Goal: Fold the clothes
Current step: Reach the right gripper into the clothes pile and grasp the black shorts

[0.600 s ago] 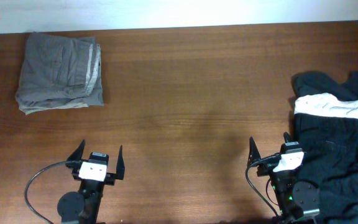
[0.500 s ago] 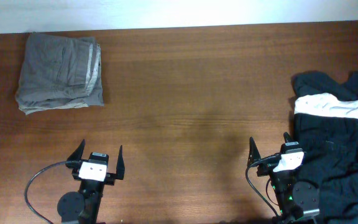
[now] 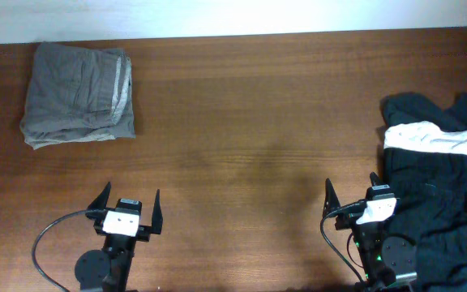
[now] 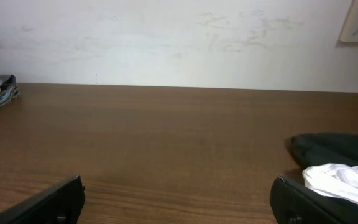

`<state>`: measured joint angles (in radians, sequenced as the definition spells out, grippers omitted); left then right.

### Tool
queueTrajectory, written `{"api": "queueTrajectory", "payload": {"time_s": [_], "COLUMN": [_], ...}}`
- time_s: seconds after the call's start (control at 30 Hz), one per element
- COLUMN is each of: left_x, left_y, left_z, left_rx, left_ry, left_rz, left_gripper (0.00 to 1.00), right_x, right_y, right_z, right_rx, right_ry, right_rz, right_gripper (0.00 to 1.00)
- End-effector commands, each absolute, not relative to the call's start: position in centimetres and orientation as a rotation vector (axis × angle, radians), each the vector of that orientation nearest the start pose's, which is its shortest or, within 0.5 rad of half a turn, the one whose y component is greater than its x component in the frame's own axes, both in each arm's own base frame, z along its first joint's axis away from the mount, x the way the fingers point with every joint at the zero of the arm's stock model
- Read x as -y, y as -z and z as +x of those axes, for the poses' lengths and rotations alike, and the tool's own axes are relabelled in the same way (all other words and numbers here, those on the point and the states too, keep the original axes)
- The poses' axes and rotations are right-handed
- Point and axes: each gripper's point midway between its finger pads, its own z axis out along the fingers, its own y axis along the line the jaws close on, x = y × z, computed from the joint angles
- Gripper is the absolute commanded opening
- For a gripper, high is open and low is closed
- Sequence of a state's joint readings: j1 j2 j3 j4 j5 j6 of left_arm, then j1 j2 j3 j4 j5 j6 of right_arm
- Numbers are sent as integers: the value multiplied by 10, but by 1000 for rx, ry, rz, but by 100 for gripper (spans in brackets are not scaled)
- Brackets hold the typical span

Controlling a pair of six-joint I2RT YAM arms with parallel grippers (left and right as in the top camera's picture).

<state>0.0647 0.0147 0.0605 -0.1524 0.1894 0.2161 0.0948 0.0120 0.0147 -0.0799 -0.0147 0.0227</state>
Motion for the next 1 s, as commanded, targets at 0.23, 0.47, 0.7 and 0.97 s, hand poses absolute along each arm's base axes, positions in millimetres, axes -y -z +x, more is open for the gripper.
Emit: {"api": "queueTrajectory", "payload": {"time_s": [0.23,0.47,0.7,0.97], "left_x": [18,24,43,50], "left_y": [-158,-162,-163,-218], "left_z": [242,241,237,233], "left_rx": [-1662,-1637,-1616,-1402], "left_ry": [-40,-12,84,66], "left_rz": [259,287,373,404], "left_gripper": [99,99,99,99], "right_x": [-22,-22,-26,-47], "right_y": [-156,-156,-156,-232], "right_z": [245,245,245,231], "right_rx": [-1649,-1649,-1649,-1469], "right_ry": [-91,-91,-110,-276], "right_rz": [-54,-54,-70,-106], "right_gripper": [99,99,99,99]}}
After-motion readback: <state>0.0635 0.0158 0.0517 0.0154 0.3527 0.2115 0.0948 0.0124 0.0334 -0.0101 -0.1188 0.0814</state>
